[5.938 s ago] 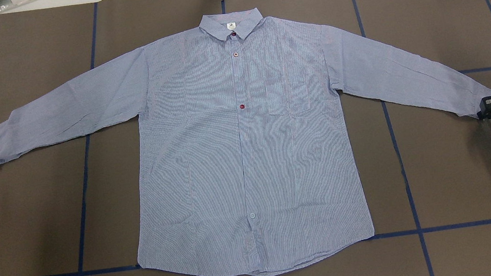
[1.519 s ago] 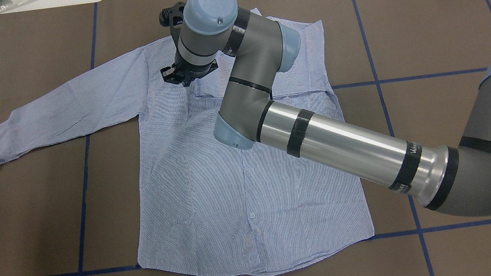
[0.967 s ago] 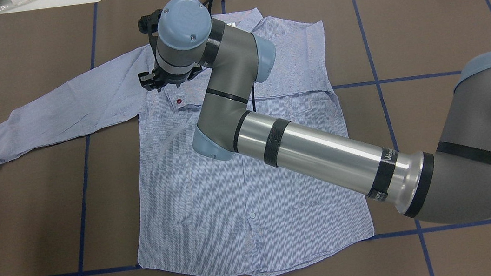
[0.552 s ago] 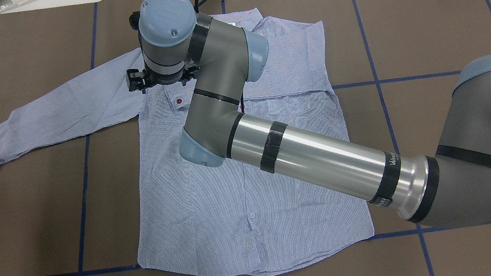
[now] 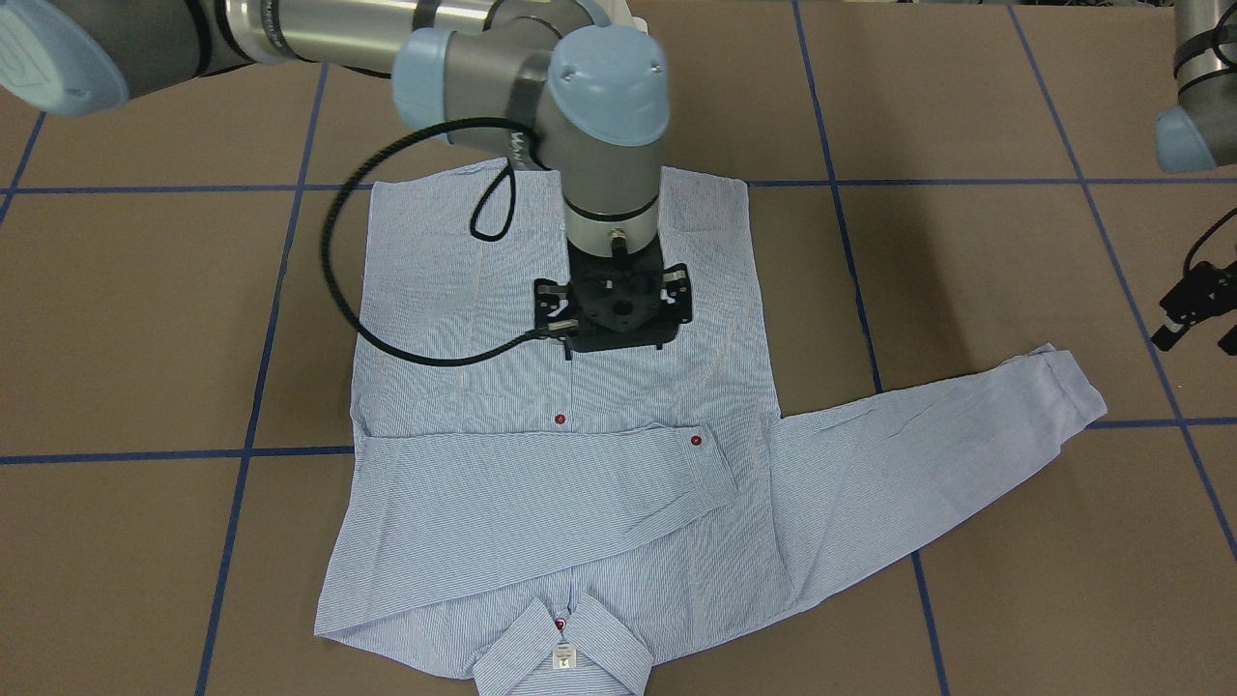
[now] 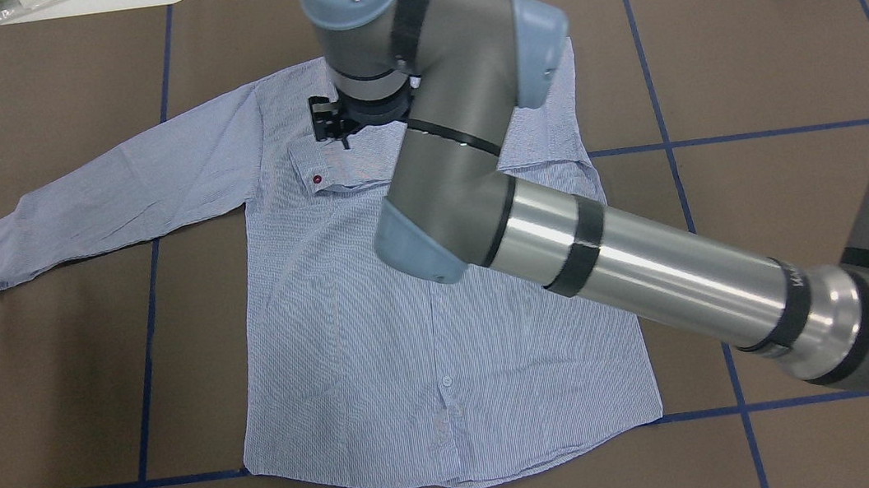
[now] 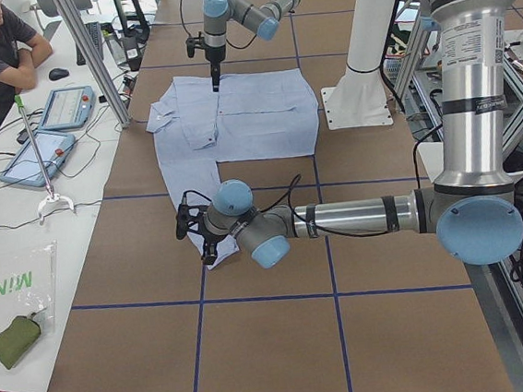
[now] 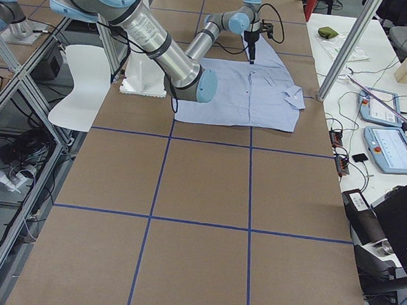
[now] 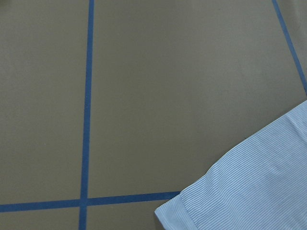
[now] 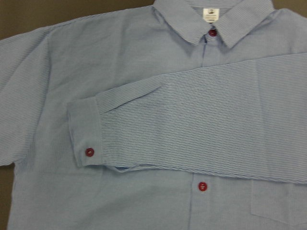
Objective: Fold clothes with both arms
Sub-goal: 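Lay the sleeve flat across the chest and open the right gripper, then grasp the other sleeve cuff with the left gripper while the right gripper withdraws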
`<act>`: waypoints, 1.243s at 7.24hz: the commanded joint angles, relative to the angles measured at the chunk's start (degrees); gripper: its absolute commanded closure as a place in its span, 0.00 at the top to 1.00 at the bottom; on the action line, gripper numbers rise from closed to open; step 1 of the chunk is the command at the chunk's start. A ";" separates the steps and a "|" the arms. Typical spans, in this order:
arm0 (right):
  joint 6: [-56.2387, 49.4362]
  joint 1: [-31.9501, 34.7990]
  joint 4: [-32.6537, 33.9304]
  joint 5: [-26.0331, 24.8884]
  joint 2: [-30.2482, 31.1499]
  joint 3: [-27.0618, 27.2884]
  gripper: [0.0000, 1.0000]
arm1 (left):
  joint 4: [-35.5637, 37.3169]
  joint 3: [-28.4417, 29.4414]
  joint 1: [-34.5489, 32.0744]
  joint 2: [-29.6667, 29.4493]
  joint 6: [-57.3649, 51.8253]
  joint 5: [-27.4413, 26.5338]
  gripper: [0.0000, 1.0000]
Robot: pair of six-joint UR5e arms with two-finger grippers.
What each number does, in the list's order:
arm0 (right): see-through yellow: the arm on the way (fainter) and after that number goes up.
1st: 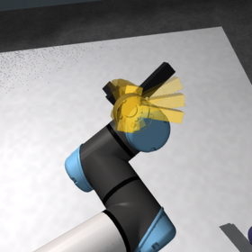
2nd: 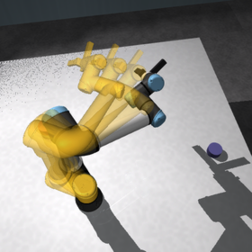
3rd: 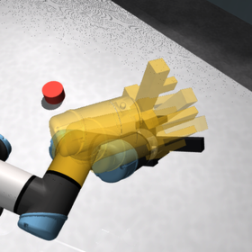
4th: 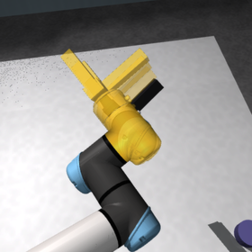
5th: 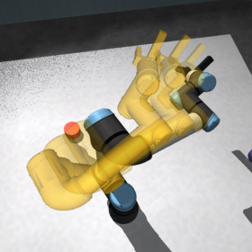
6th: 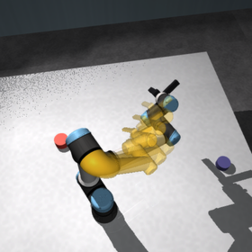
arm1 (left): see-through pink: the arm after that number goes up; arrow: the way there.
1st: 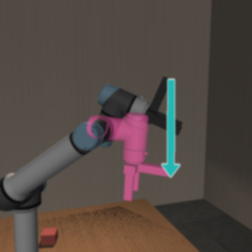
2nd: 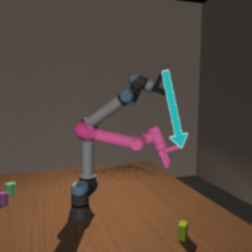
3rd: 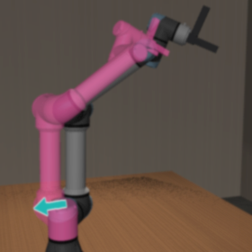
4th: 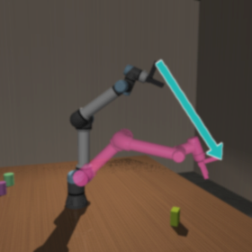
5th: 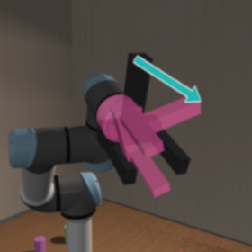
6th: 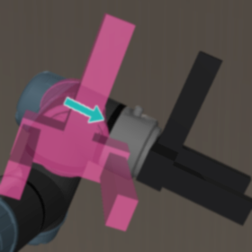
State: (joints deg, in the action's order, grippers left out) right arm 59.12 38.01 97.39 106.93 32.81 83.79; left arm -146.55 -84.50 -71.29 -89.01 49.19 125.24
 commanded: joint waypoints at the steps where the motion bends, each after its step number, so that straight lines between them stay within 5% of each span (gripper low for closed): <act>1: -9.32 5.02 4.38 1.51 16.08 17.40 1.00 | -5.76 2.75 8.24 0.15 14.05 -9.78 0.99; 3: -17.59 11.87 4.91 8.70 23.06 22.19 1.00 | -9.35 6.70 14.84 -0.46 19.96 -17.27 0.91; 6: -18.16 12.96 4.74 9.61 24.41 22.47 1.00 | -9.28 7.42 15.66 0.06 19.80 -17.92 0.78; 9: -17.46 12.43 4.83 9.43 23.97 22.30 1.00 | -9.28 7.33 15.57 0.50 19.80 -17.75 0.40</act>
State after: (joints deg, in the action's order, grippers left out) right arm 41.43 50.62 102.21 116.40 56.90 106.15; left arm -155.83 -77.06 -55.70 -88.72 68.99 107.37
